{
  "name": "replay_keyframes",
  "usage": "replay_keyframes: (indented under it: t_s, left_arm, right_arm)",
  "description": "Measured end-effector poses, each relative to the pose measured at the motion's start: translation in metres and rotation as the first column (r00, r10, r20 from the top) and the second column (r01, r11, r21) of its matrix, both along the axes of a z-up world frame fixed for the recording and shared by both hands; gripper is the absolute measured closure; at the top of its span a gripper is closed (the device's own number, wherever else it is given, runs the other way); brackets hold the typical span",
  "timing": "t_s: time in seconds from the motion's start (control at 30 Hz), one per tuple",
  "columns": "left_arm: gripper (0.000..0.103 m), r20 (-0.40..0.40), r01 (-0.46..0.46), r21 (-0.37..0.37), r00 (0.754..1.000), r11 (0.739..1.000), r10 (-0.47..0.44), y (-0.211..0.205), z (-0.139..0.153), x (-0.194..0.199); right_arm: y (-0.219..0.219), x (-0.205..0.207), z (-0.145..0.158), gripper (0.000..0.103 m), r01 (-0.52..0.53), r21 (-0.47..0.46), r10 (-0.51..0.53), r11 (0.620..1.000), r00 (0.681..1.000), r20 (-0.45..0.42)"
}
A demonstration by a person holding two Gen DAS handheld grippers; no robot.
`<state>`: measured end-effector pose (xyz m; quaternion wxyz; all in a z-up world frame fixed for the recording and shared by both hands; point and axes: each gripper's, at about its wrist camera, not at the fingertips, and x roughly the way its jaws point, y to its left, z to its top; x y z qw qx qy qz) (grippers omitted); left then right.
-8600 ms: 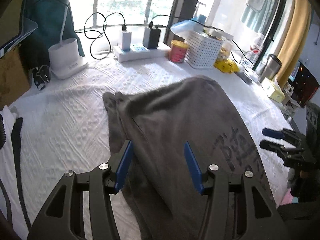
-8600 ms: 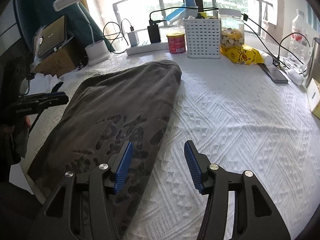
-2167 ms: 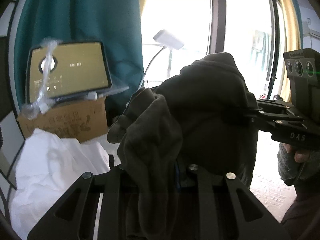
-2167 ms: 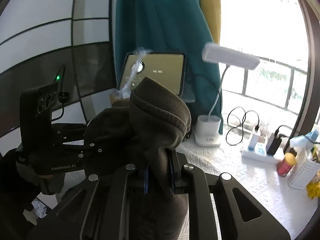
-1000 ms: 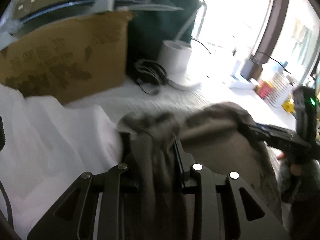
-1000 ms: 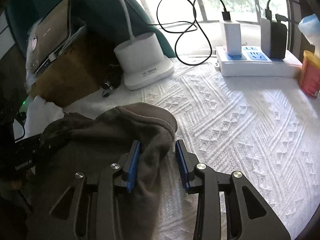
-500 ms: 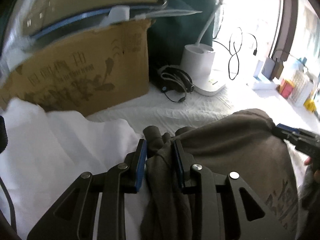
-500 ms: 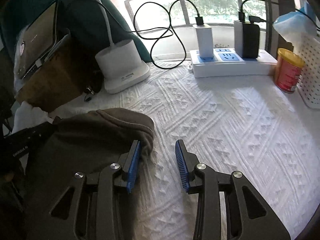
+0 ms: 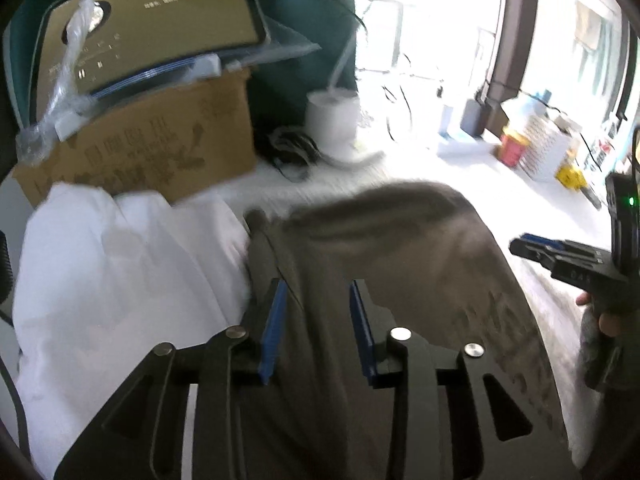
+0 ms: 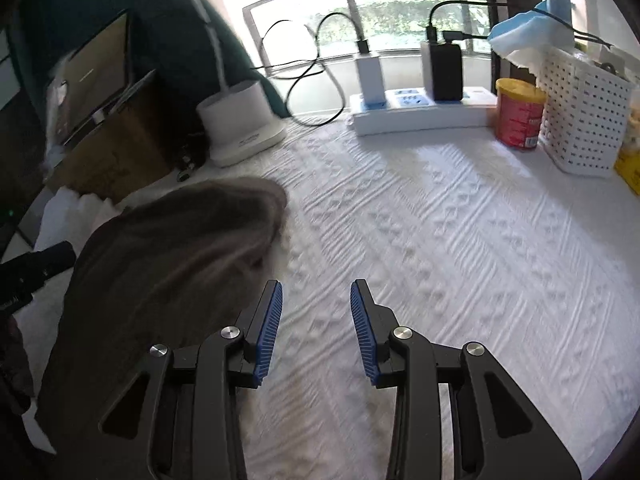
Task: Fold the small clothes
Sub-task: 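Open the left tool and release the shirt onto the table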
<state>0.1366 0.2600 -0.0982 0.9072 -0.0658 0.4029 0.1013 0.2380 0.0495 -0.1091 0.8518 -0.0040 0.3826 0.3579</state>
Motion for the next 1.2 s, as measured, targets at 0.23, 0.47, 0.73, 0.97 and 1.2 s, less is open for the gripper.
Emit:
replay_keyframes:
  t_s: [0.23, 0.47, 0.73, 0.97, 1.2]
  left_arm:
    - [0.069, -0.062, -0.012, -0.055, 0.998, 0.998, 0.008, -0.007, -0.024, -0.021]
    - [0.069, -0.05, -0.02, -0.05, 0.999, 0.999, 0.017, -0.005, -0.03, -0.035]
    - [0.069, -0.007, -0.019, -0.075, 1.0, 0.997, 0.019, 0.0, -0.03, -0.053]
    - [0.069, 0.027, -0.031, -0.123, 0.999, 0.992, 0.034, 0.002, -0.031, -0.066]
    - [0.068, 0.052, -0.018, -0.117, 0.998, 0.993, 0.024, -0.004, -0.021, -0.082]
  right_arm:
    - [0.01, -0.037, -0.01, 0.066, -0.092, -0.024, 0.092, 0.995, 0.996, -0.003]
    - [0.005, -0.049, -0.012, 0.066, -0.081, -0.052, 0.081, 0.995, 0.997, 0.004]
    - [-0.012, -0.067, -0.016, 0.066, -0.116, 0.016, 0.117, 0.993, 0.992, -0.053]
    - [-0.01, -0.098, -0.018, 0.066, -0.184, 0.057, 0.188, 0.981, 0.978, -0.089]
    - [-0.009, -0.116, -0.018, 0.072, -0.198, 0.048, 0.201, 0.979, 0.976, -0.085]
